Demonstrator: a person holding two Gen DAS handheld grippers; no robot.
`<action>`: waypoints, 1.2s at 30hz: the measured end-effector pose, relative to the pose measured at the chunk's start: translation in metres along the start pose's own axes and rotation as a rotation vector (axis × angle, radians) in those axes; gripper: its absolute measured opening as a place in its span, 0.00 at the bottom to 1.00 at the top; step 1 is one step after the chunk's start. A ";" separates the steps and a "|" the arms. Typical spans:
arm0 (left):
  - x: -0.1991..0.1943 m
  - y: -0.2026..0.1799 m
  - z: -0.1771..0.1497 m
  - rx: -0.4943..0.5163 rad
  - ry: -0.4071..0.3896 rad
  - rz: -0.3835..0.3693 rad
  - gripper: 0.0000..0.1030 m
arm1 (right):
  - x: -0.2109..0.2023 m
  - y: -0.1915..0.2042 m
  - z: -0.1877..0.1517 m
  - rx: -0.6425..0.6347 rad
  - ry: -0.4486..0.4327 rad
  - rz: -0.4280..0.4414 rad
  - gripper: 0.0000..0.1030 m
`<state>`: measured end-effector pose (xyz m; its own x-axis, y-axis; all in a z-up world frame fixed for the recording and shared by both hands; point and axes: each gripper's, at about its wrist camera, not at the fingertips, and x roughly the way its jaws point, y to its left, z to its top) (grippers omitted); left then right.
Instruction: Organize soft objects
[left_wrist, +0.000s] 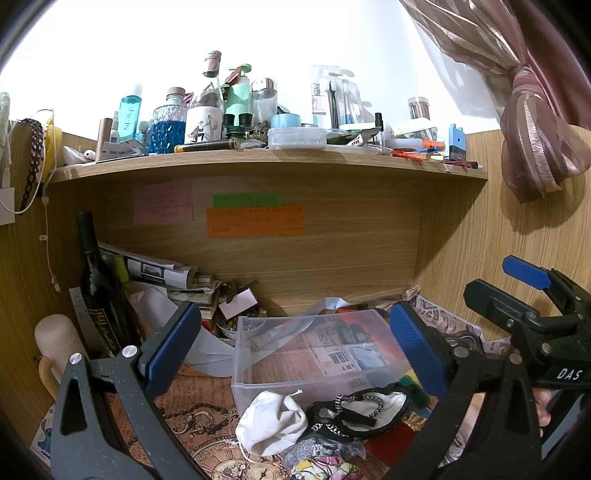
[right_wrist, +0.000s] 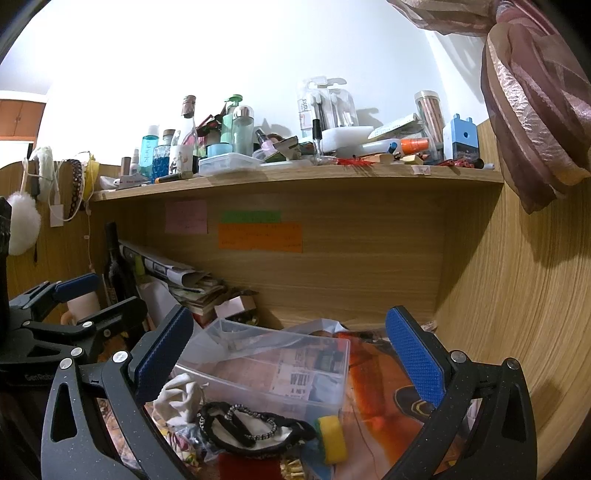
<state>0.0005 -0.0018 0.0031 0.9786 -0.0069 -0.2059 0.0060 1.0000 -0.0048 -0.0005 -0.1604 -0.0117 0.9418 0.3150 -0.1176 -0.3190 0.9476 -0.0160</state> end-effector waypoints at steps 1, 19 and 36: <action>0.000 0.000 0.000 0.000 0.000 0.000 1.00 | 0.000 0.000 0.000 0.000 0.000 0.000 1.00; -0.001 -0.001 0.000 -0.001 -0.002 0.000 1.00 | -0.002 0.001 0.001 0.012 -0.002 0.008 1.00; -0.001 -0.002 0.000 -0.002 -0.001 -0.003 1.00 | -0.002 0.003 0.000 0.014 0.000 0.011 1.00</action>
<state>-0.0004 -0.0035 0.0034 0.9788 -0.0095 -0.2046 0.0081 0.9999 -0.0077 -0.0030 -0.1584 -0.0114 0.9381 0.3256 -0.1178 -0.3280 0.9447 -0.0009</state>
